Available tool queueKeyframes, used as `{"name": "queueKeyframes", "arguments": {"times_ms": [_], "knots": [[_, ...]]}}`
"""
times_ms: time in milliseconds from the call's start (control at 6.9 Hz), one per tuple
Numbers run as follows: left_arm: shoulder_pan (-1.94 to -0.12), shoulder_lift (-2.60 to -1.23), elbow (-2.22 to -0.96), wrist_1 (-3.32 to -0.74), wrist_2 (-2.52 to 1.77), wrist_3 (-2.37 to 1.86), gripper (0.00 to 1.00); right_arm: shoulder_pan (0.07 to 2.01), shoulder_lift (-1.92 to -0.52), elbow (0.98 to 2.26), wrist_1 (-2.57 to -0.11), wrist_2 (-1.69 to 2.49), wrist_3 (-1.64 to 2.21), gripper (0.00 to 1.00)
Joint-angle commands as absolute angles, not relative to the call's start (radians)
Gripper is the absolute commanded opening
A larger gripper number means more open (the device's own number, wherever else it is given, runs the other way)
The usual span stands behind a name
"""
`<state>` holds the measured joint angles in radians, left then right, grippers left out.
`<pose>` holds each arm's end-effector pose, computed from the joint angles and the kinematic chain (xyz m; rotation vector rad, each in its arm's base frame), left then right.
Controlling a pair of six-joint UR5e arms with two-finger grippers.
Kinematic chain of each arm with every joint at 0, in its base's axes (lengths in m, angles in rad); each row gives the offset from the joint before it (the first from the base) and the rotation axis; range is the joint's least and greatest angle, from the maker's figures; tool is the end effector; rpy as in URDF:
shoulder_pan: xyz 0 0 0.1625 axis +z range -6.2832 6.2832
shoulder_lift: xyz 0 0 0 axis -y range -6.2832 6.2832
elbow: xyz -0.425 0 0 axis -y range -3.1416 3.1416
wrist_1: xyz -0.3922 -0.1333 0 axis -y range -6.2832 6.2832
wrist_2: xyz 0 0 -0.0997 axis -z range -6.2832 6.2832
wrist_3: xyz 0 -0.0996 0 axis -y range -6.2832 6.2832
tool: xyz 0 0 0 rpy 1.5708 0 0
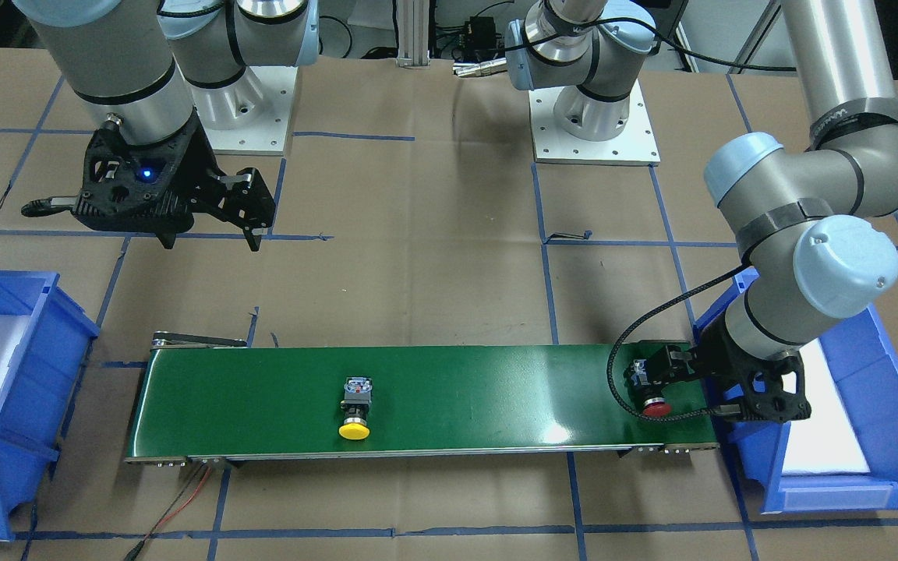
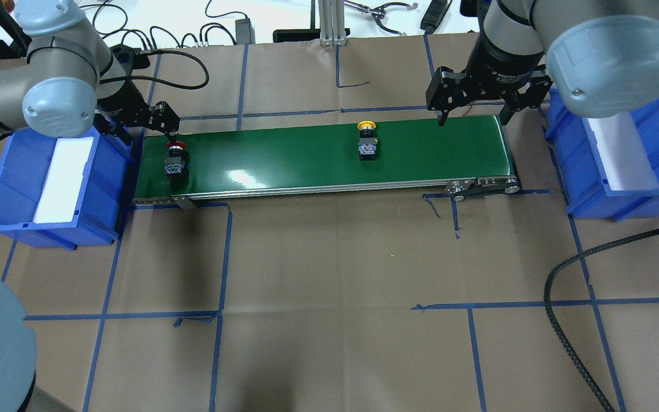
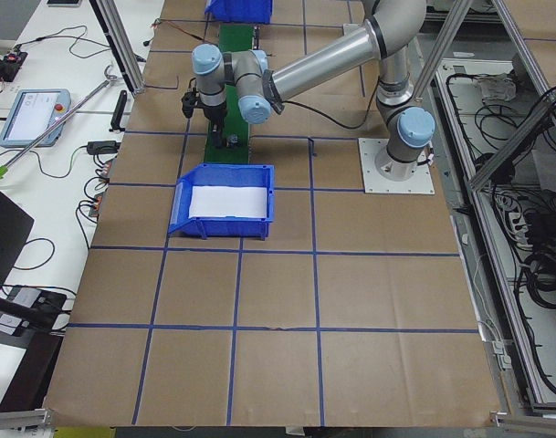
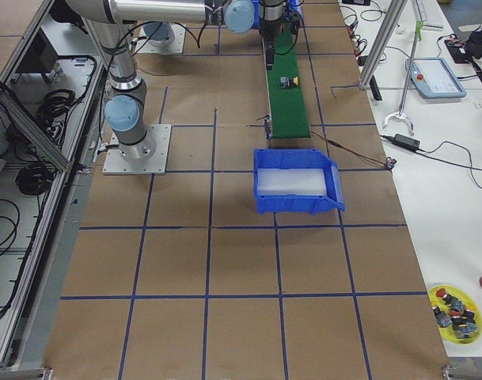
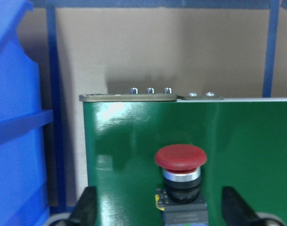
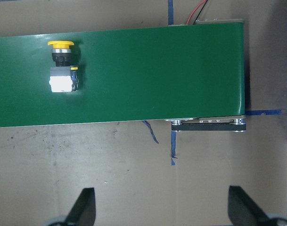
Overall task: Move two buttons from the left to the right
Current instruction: 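Lift the left gripper away while the right gripper reaches toward the yellow button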
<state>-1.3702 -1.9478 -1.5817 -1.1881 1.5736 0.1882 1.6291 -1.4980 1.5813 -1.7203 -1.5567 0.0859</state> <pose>-0.0071 -0.6328 0.3092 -0.0194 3.1398 0.0089 0.1652 -0.5191 0.4610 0.0423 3.1208 -0.1015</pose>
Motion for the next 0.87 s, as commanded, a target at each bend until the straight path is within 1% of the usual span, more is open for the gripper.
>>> {"name": "queueKeyframes", "arguments": {"times_ms": [0,145,435,725], "knots": [[-1.388,-1.899,-1.472,-1.413,1.569,0.148,1.0,1.629,-1.494,1.583,-1.73,-1.554,0.087,1.0],[-1.417,-1.861,-1.447,-1.486,1.571,0.146,1.0,1.629,-1.485,1.585,-1.735,-1.552,0.087,1.0],[-1.503,-1.778,-1.474,-1.525,1.582,0.088,1.0,1.631,-1.416,1.618,-1.967,-1.552,0.09,1.0],[-1.543,-1.711,-1.496,-1.578,1.582,0.087,1.0,1.631,-1.37,1.649,-2.086,-1.551,0.084,1.0]]}}
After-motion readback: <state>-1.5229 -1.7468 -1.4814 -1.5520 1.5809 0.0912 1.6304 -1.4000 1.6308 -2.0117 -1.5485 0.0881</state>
